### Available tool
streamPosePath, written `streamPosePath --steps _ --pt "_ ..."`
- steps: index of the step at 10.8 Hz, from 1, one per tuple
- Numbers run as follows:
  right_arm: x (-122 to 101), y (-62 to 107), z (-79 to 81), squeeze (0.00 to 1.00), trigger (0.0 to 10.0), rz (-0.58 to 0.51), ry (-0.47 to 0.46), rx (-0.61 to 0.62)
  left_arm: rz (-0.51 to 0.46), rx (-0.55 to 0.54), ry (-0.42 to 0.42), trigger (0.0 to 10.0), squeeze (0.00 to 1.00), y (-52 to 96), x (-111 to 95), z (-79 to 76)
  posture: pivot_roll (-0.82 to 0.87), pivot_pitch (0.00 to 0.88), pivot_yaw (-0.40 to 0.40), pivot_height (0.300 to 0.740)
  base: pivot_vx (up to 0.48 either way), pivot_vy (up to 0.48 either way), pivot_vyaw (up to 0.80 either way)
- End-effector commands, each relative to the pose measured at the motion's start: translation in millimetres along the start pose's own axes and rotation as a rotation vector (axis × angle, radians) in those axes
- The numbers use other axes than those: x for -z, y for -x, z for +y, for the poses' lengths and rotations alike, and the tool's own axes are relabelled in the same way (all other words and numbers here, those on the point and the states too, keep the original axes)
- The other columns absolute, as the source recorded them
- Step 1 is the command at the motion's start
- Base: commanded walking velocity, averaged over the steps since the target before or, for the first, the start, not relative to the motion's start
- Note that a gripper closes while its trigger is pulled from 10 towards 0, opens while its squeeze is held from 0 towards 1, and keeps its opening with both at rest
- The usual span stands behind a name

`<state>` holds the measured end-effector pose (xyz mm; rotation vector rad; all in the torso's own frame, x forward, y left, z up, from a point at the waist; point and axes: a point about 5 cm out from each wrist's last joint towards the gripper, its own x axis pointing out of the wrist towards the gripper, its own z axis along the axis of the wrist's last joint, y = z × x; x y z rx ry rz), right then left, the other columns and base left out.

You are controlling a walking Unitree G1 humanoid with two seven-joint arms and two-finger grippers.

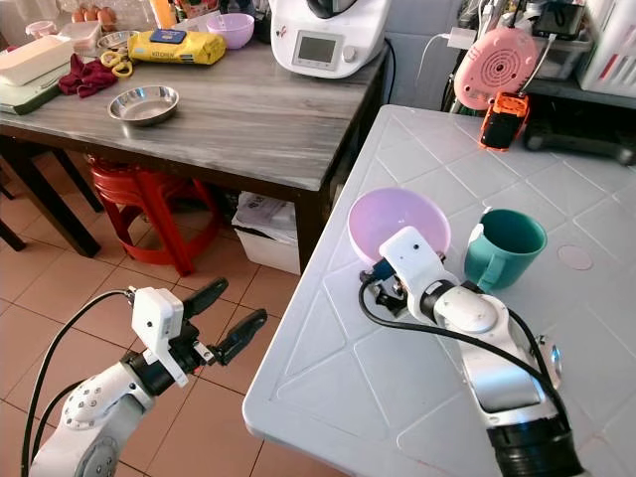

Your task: Setting the table

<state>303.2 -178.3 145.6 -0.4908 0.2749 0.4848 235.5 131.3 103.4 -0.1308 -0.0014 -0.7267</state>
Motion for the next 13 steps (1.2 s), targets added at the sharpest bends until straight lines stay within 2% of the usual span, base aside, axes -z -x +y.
streamPosePath --steps 1,10,13 --pt "-2.2 -1.9 -0.8 0.00 0.0 -0.007 0.002 -0.015 0.021 -0.004 -0.002 10.0 0.00 1.8 2.7 -1.1 -0.04 0.112 0.041 0.740 0.000 0.000 0.00" --pt "0.8 -3.3 -0.6 0.00 0.0 0.007 0.071 -0.033 0.041 -0.005 -0.009 10.0 0.00 2.9 6.2 -0.8 -0.03 0.110 0.045 0.740 0.000 0.000 0.00" --pt "3.2 -4.0 -0.2 0.00 0.0 0.013 0.076 -0.044 0.006 0.025 0.004 10.0 0.00 1.6 3.8 -2.7 -0.03 0.102 0.040 0.740 0.000 0.000 0.00"
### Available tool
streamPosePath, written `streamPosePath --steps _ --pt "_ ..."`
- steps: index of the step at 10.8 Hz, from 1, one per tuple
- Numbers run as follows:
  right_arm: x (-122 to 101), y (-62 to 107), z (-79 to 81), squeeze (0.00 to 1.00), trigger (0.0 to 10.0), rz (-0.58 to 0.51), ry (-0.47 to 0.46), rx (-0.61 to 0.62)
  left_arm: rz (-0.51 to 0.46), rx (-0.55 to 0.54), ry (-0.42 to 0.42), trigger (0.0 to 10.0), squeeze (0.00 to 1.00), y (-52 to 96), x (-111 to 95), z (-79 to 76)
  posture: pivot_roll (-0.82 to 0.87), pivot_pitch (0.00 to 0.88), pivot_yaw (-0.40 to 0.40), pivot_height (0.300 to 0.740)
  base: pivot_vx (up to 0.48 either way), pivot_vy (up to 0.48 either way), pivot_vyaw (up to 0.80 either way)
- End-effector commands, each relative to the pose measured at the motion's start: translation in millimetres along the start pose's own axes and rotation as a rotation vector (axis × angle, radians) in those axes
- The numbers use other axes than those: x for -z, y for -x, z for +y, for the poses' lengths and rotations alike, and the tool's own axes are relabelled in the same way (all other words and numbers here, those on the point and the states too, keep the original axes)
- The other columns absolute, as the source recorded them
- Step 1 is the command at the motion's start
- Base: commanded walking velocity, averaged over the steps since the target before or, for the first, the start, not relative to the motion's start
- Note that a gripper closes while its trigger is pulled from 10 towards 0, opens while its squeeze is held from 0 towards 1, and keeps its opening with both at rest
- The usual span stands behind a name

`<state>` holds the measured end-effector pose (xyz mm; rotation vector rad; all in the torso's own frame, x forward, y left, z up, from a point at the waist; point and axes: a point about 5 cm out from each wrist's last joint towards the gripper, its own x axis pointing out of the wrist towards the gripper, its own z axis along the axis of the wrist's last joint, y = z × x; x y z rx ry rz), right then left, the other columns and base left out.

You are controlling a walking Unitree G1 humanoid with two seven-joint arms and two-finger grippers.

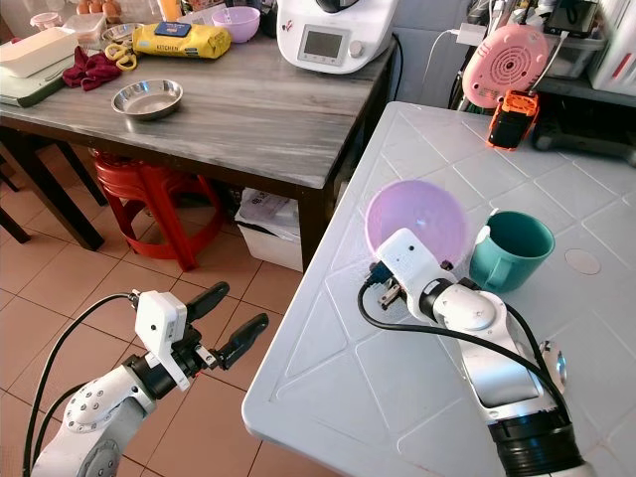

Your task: Setting the table

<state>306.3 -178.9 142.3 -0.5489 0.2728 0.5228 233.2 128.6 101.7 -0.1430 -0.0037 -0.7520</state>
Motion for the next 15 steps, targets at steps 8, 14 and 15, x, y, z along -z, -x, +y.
streamPosePath --steps 8,14,15 --pt "-0.9 -1.5 1.6 0.00 0.0 -0.005 0.013 -0.022 -0.019 0.046 0.027 10.0 0.00 0.7 -4.5 -3.8 -0.03 0.101 0.038 0.740 0.000 0.000 0.00" --pt "-62.2 5.1 25.5 0.00 10.0 -0.386 -0.011 0.010 -0.042 -0.286 -0.064 10.0 0.00 -8.1 -13.2 32.5 -0.03 0.098 0.040 0.740 0.000 0.000 0.00" --pt "-67.6 6.6 28.9 0.00 10.0 -0.432 -0.059 0.061 -0.046 -0.380 -0.079 10.0 0.00 -9.3 -15.5 42.0 -0.03 0.095 0.037 0.740 0.000 0.000 0.00"
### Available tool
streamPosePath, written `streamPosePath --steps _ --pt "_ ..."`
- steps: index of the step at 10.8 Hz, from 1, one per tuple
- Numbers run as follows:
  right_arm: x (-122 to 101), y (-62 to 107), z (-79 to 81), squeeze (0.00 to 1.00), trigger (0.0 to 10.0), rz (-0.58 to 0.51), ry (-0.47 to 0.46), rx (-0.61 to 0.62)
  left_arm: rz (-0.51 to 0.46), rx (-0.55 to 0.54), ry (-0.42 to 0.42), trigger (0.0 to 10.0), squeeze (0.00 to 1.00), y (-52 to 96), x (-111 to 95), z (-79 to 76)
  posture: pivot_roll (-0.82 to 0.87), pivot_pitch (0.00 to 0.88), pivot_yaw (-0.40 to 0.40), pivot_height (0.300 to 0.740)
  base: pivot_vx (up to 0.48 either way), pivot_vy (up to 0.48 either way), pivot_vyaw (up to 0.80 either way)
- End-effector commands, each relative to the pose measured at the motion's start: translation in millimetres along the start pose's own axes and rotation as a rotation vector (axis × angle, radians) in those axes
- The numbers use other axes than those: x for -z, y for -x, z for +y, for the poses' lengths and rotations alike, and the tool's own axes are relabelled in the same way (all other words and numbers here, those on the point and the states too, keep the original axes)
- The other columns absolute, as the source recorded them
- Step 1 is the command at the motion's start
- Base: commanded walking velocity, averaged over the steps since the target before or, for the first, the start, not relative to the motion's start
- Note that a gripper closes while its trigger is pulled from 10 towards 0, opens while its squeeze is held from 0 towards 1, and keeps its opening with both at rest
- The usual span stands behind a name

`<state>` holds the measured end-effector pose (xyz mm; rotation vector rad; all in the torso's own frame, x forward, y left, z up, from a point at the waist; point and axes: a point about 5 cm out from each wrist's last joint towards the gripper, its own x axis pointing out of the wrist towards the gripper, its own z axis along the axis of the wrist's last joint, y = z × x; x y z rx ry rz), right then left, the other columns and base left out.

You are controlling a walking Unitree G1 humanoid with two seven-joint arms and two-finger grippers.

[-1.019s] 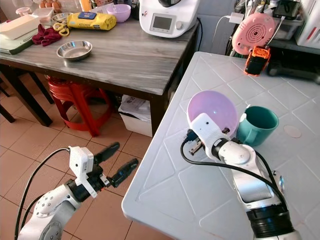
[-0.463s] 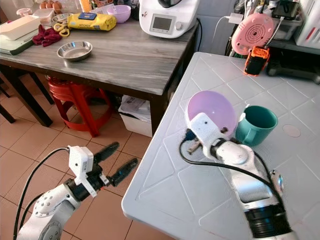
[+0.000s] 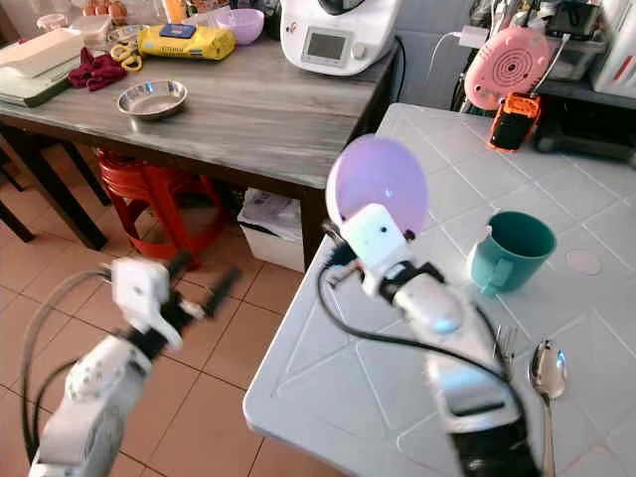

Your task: Setting the table

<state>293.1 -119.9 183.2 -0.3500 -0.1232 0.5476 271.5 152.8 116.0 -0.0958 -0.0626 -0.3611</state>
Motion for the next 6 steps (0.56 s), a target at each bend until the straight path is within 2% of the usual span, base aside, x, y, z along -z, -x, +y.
streamPosePath --steps 1,3,6 --pt "-5.3 3.5 -2.1 0.00 10.0 -0.035 -0.018 0.060 0.030 -0.062 0.005 10.0 0.00 0.6 4.2 6.5 -0.03 0.095 0.036 0.740 0.000 0.000 0.00" --pt "3.1 8.7 4.6 0.00 10.0 -0.023 -0.141 0.146 0.051 -0.124 0.010 10.0 0.00 -1.6 9.2 9.0 -0.03 0.095 0.034 0.740 0.000 0.000 0.00" --pt "7.5 9.7 4.0 0.00 10.0 -0.013 -0.192 0.193 0.068 -0.150 -0.004 10.0 0.00 -6.6 12.0 6.4 -0.04 0.093 0.034 0.740 0.000 0.000 0.00"
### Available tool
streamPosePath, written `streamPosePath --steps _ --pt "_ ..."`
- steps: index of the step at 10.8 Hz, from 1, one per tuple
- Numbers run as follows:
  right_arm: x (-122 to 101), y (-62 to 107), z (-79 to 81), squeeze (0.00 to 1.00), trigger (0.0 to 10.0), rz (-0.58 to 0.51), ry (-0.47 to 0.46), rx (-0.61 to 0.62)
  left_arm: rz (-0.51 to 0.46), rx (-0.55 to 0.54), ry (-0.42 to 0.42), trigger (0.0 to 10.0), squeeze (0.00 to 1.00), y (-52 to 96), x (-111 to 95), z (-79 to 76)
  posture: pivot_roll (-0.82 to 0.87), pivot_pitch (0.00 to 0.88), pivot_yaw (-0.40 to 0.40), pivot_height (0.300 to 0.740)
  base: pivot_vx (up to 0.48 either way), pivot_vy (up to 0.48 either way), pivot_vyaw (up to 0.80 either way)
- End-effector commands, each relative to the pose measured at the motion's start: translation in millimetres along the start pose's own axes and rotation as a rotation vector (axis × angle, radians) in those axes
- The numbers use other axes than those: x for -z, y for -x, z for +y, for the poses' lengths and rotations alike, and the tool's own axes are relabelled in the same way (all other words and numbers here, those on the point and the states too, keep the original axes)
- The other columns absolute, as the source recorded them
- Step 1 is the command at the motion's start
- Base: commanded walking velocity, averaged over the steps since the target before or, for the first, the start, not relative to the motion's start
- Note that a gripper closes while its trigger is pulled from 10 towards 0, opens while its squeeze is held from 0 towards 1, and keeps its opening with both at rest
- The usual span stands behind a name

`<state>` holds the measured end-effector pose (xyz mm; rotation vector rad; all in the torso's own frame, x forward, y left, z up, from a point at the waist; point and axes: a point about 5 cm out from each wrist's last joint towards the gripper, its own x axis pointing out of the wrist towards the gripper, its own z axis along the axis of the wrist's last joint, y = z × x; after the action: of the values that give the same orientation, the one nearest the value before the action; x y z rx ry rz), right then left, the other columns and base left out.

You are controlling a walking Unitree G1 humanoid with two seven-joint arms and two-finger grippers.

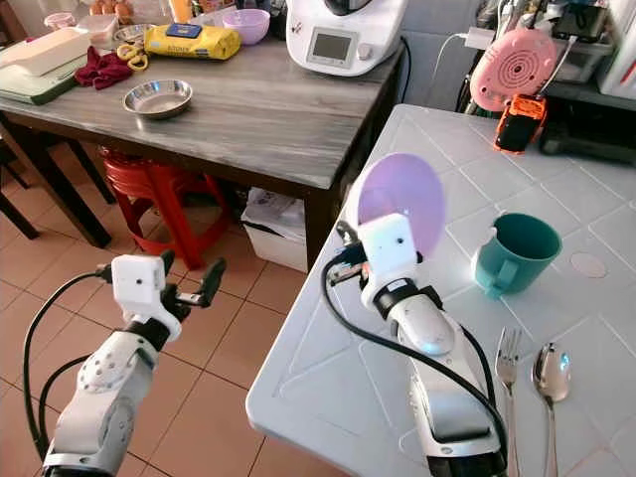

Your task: Setting the table

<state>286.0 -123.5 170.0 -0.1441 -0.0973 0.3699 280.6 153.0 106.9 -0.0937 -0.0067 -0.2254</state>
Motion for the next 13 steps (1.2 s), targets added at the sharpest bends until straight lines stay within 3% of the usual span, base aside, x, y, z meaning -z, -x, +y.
streamPosePath --steps 1,11,13 --pt "-3.9 1.3 -3.5 0.00 10.0 -0.016 -0.027 0.035 0.025 -0.015 -0.012 10.0 0.00 0.1 3.3 2.5 -0.04 0.092 0.035 0.740 0.000 0.000 0.00" --pt "-2.2 1.0 -8.9 0.00 10.0 -0.018 -0.044 0.072 0.045 -0.020 -0.026 10.0 0.00 -1.9 6.3 2.9 -0.03 0.087 0.040 0.740 -0.250 0.000 0.00" --pt "-3.2 -1.2 -9.3 0.00 10.0 -0.025 -0.045 0.071 0.041 -0.016 -0.029 10.0 0.00 -2.1 6.2 2.7 -0.03 0.081 0.040 0.740 0.000 0.000 0.00"
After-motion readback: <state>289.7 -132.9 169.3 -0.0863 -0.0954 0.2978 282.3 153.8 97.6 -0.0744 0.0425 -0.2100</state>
